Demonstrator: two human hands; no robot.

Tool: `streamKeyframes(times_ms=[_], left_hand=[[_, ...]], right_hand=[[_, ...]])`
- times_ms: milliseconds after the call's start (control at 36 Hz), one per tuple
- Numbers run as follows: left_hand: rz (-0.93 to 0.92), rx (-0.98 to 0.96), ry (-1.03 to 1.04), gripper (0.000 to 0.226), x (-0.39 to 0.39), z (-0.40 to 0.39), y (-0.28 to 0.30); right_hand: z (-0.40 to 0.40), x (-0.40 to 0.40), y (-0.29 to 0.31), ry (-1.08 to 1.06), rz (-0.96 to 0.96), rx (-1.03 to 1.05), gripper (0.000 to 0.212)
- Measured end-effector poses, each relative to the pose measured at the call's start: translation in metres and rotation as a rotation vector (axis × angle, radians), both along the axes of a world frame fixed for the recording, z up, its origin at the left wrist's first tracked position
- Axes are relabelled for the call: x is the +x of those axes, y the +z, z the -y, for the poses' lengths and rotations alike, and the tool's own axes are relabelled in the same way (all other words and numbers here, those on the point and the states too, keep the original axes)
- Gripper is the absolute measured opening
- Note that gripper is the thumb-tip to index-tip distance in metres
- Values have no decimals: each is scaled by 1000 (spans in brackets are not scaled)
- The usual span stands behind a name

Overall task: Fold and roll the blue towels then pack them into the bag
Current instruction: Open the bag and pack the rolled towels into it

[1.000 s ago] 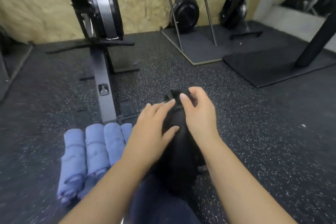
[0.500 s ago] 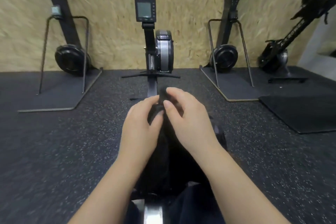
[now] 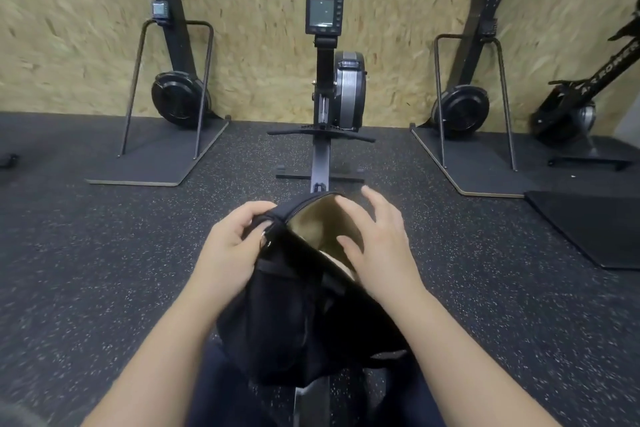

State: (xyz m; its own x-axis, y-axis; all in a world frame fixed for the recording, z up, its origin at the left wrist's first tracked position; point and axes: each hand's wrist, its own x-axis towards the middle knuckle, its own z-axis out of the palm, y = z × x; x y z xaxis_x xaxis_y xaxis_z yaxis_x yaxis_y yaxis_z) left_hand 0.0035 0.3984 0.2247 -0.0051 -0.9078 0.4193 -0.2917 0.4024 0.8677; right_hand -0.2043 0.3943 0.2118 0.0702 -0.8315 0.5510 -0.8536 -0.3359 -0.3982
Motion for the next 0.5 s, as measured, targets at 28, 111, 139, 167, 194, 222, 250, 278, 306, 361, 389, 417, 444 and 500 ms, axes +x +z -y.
streamKeyframes(times_ms=[28,111,139,167,194,222,250,278,306,361,389,417,444,500], left_hand=[[-17,12,-12,46,1,0,-2],[-68,35,-69,44,0,-2,-6],[-81,44,-88,42,-1,-2,-8],[-93,51,-109,39,-2,-3,-8],[-97,49,-122,37,-1,-2,-9],[-93,38,-124,36,0,-1,-11],[-83,21,-114,37,3,0,-13],[-76,8,-95,41,6,1,-15],[-70,-1,-75,45,10,1,-17],[-61,-2,-71,40,14,0,-20],[-47,5,-75,37,13,0,-21],[-14,15,-78,36,13,-1,-22],[36,25,-82,33,11,-1,-23],[180,48,-73,32,7,-1,-26]], right_hand=[[3,0,-2,30,21,13,52],[7,6,-14,172,100,64,41],[7,9,-20,205,127,90,45],[7,12,-26,217,140,115,50],[7,14,-32,204,137,130,53],[6,15,-35,184,139,124,52],[5,16,-36,172,153,108,51],[4,15,-35,171,179,85,51],[3,15,-32,173,200,58,53],[1,14,-25,180,222,0,52],[1,14,-22,183,226,-24,50],[1,15,-20,184,228,-35,46],[1,15,-19,182,227,-36,42],[3,15,-20,183,209,-15,39]])
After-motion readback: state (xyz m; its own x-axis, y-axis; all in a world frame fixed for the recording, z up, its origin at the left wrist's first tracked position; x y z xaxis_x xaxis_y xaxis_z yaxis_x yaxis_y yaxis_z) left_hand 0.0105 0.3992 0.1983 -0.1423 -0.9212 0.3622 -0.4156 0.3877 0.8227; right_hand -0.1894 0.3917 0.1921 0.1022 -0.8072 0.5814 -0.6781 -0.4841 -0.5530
